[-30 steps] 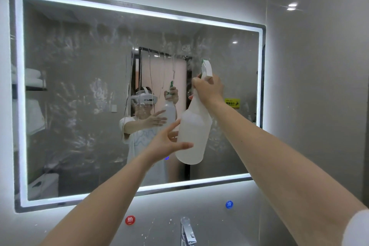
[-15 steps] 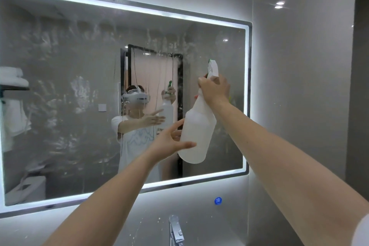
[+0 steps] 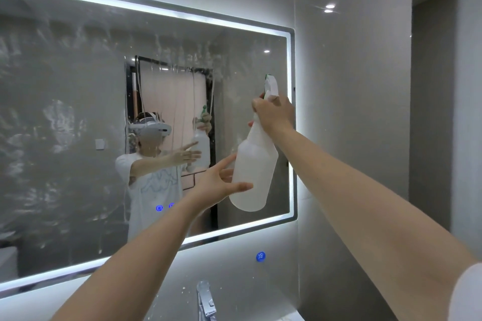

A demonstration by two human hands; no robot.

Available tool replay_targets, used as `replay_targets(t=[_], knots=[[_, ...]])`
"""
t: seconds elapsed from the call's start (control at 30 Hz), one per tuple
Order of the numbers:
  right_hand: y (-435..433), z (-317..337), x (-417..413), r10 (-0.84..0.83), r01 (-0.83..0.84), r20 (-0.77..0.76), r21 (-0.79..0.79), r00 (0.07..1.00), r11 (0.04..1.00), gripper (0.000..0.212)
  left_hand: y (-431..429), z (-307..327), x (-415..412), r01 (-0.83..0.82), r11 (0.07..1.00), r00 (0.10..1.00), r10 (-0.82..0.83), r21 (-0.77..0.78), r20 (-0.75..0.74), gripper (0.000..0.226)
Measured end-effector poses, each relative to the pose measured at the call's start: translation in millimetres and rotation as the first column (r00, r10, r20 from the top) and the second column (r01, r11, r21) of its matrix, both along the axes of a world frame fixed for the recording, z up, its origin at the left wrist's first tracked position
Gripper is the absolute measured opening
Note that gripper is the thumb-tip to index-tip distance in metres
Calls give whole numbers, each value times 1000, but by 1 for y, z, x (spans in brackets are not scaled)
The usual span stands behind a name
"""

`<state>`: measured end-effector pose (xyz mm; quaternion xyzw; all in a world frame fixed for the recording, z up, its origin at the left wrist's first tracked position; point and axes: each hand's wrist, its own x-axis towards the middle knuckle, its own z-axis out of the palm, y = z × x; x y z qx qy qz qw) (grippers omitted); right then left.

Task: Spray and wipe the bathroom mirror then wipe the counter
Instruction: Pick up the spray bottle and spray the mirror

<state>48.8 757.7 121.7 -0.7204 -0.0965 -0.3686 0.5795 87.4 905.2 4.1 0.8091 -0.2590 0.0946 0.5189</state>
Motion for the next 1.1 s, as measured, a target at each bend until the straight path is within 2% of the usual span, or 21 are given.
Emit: replay_targets(t=[0.1, 0.23, 0.4, 0.5, 0.6, 0.77, 0.87, 1.0, 1.1], knots=[[-6, 3, -4, -5, 5, 23, -5, 1000, 1000, 6, -8, 0, -1, 12, 1000, 1000, -12, 3, 5, 90], [-12, 4, -11, 21, -24, 40, 64, 999, 998, 7, -18, 0, -1, 45, 999, 999, -45, -13, 9, 92], [-21, 2, -17, -20, 20, -12, 40, 1000, 999, 11, -24, -2, 2, 53, 999, 998, -53, 1, 17, 88], [-23, 0, -18, -4, 4, -1, 68, 1000, 998, 6, -27, -3, 1, 66, 998, 998, -66, 5, 15, 88], [-25, -1, -19, 3, -4, 11, 93, 1000, 996, 18, -31, -5, -1, 79, 997, 997, -79, 0, 12, 85], [-30, -1, -23, -25, 25, 1, 97, 1000, 995, 6, -37, -4, -1, 89, 996, 996, -89, -1, 17, 80], [-33, -1, -24, -44, 43, 4, 97, 999, 994, 14, -39, -4, -1, 95, 995, 995, -95, -5, 17, 77], [-38, -4, -23, -49, 50, -11, 104, 999, 993, 6, -44, -5, -3, 110, 994, 994, -110, -5, -4, 76], [-44, -9, -20, -55, 60, -38, 127, 998, 990, 11, -50, -10, -4, 128, 992, 991, -128, -6, -31, 79]])
